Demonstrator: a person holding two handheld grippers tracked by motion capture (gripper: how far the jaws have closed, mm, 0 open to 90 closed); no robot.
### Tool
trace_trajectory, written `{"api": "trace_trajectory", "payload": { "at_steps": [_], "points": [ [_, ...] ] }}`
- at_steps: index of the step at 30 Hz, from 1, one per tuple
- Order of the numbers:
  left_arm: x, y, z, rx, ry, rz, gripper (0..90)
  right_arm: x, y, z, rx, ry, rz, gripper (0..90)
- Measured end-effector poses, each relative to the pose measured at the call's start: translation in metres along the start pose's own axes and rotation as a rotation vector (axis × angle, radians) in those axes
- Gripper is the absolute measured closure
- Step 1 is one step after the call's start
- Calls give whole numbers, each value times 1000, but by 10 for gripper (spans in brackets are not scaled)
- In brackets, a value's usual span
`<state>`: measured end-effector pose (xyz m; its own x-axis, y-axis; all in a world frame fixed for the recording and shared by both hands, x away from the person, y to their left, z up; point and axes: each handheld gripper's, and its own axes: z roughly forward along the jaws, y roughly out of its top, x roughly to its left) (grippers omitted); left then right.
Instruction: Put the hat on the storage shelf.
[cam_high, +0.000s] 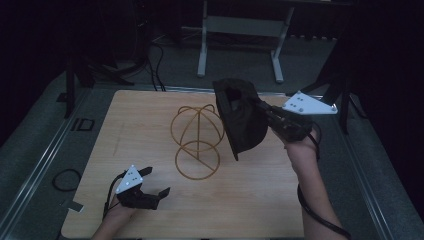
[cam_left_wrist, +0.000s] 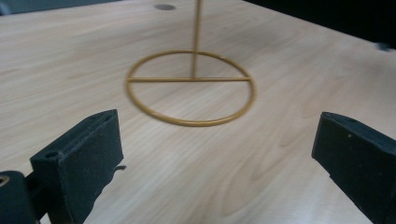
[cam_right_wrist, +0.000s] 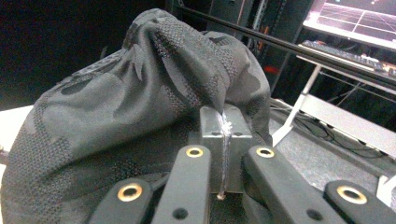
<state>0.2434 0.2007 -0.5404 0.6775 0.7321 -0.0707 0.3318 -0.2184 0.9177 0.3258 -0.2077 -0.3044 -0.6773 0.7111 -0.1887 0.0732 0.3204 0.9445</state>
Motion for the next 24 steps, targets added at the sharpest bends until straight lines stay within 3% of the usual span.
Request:
{"api": "trace_trajectory", "payload": {
  "at_steps": [2, 6, 14, 24],
  "points": [
    [1, 0, -1, -9, 28, 7, 23, 5, 5, 7, 2, 6, -2, 899],
    [2, -1, -3, -20, 23, -14, 23, 16, 10, 23, 22, 33, -25, 899],
    [3, -3, -3, -20, 34, -16, 24, 35, 8, 48, 81, 81, -55, 899],
    [4, -5, -4, -23, 37, -25, 24, 41, 1, 66, 117, 132, -40, 898]
  ]
}}
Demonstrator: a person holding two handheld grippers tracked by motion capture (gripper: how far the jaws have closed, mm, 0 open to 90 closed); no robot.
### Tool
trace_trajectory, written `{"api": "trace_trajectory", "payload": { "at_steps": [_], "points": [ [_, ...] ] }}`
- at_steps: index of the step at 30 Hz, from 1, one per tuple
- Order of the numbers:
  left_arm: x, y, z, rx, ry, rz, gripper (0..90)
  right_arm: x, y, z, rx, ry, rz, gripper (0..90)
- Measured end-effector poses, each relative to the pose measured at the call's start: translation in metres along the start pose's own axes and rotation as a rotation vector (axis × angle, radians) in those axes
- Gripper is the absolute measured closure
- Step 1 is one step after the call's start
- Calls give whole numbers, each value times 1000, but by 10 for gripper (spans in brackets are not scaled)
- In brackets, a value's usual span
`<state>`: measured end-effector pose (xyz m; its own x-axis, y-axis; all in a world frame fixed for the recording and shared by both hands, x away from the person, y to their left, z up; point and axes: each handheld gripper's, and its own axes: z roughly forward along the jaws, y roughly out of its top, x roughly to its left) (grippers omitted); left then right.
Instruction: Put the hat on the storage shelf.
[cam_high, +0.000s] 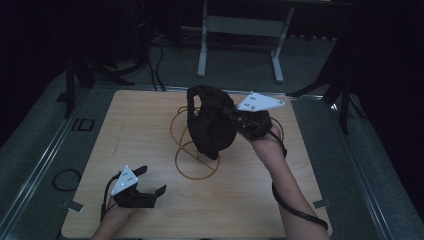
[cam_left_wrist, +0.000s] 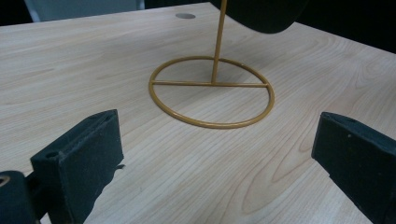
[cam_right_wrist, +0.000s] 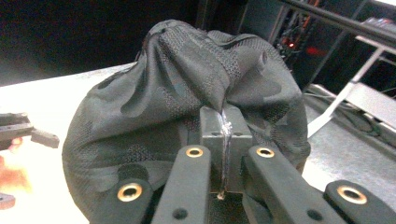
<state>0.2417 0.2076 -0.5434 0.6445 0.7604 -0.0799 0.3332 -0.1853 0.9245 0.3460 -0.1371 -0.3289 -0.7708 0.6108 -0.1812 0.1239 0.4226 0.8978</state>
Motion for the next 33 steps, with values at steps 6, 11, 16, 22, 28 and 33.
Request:
{"api": "trace_trajectory", "payload": {
  "at_steps": [6, 11, 16, 22, 28, 33],
  "points": [
    [1, -3, 2, 9, -2, 3, 24, 3, -3, 8, 21, 26, 0, 897],
    [0, -3, 1, 1, -4, 4, 25, 4, -6, 12, 29, 45, 13, 897],
    [1, -4, 1, -1, 1, 5, 26, 7, -9, 19, 45, 61, 8, 896],
    [1, -3, -1, -12, -1, 4, 26, 9, -10, 25, 62, 85, 23, 890],
    [2, -4, -3, -16, 2, -2, 27, 5, -14, 27, 44, 99, 69, 870],
    [0, -4, -3, -16, 5, 14, 26, 3, -14, 27, 43, 121, 83, 810]
  ]
}}
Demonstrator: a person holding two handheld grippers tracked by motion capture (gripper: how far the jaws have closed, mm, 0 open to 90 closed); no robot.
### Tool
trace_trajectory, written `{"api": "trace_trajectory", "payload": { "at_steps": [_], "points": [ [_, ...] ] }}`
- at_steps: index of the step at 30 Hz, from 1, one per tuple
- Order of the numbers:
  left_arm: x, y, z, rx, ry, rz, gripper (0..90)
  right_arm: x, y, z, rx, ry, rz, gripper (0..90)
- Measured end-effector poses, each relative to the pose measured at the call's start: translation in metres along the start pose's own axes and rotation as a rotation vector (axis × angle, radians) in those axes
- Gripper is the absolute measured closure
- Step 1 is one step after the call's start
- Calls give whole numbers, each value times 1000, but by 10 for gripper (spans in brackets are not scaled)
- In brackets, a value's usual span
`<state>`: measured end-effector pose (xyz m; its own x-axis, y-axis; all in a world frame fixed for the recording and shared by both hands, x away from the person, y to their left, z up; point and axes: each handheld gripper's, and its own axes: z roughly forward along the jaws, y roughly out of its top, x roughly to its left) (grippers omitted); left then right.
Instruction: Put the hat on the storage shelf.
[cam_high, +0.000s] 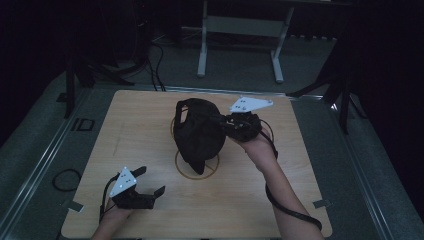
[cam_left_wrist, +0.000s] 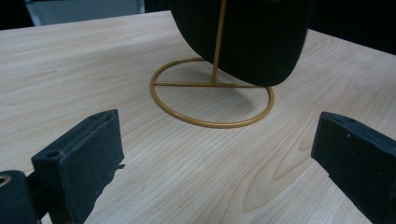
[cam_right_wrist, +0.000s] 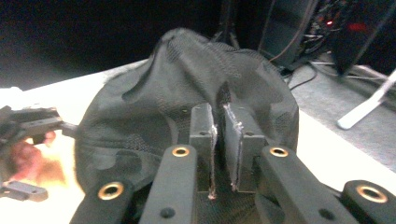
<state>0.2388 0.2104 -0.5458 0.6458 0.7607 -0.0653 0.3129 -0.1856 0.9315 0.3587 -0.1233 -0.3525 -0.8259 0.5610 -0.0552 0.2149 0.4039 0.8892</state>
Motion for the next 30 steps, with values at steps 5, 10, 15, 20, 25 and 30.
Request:
{"api": "trace_trajectory", "payload": {
  "at_steps": [5, 10, 15, 20, 25, 30],
  "points": [
    [-1, 0, 0, -2, 2, 3, 27, 1, 0, 2, 18, 6, 1, 754],
    [-1, -1, 1, 0, 0, 0, 27, 3, 2, 1, 14, 8, 2, 683],
    [-1, -1, 1, 1, -1, -3, 27, 4, 5, -2, 14, 4, 0, 560],
    [-2, -1, 1, 5, -2, -1, 27, 0, 5, -6, 15, -11, 6, 411],
    [-2, -1, 1, 1, 0, -3, 26, -7, -3, -11, 5, -12, 27, 310],
    [-3, -2, 1, 6, 2, 2, 26, -13, -13, -16, 2, 9, 37, 226]
  ]
}}
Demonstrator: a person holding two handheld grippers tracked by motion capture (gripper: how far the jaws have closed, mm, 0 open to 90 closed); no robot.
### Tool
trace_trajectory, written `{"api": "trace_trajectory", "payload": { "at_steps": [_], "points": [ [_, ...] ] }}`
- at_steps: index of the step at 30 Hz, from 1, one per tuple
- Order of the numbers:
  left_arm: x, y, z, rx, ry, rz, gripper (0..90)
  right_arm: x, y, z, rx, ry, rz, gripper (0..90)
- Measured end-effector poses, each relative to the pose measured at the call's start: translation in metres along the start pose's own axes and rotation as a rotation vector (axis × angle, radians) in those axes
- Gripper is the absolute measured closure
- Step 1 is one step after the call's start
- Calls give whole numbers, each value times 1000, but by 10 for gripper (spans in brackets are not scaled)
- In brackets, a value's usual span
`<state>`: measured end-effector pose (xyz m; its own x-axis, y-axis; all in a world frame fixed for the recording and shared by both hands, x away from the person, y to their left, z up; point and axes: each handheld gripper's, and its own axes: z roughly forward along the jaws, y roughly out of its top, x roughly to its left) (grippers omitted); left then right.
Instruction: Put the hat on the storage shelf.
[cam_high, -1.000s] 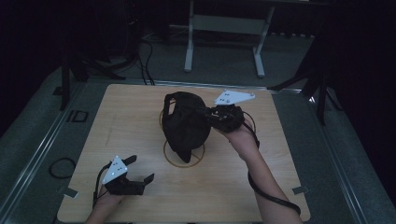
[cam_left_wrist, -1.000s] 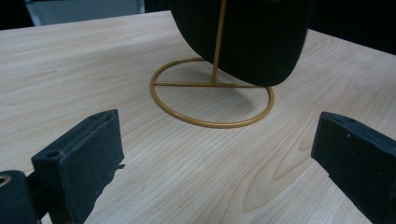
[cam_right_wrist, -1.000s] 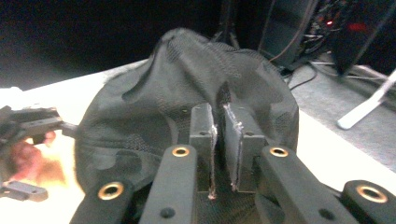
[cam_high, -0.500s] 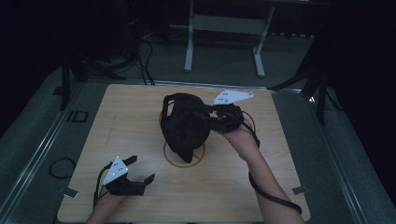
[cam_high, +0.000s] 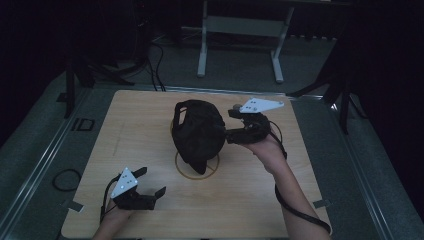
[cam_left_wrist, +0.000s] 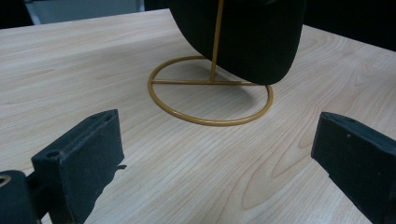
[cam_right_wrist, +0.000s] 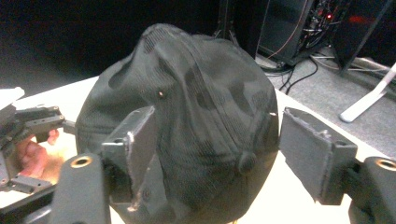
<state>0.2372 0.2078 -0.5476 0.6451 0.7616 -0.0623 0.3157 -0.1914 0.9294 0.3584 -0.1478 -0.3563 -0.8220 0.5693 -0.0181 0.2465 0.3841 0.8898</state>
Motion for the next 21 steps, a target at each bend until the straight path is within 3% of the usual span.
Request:
{"api": "trace_trajectory", "payload": {
  "at_steps": [4, 8, 16, 21],
  "points": [
    [-1, 0, -1, 7, 7, 14, 27, -4, -5, -4, 5, 6, 3, 189],
    [-1, -1, -2, 12, 5, 18, 26, -7, -14, -7, 17, -17, -4, 151],
    [0, -1, -3, 4, 7, 9, 27, -18, -43, -16, 0, -77, 3, 140],
    [0, -1, -3, 4, 5, 6, 27, -24, -64, -16, 35, -91, 3, 140]
  ]
}}
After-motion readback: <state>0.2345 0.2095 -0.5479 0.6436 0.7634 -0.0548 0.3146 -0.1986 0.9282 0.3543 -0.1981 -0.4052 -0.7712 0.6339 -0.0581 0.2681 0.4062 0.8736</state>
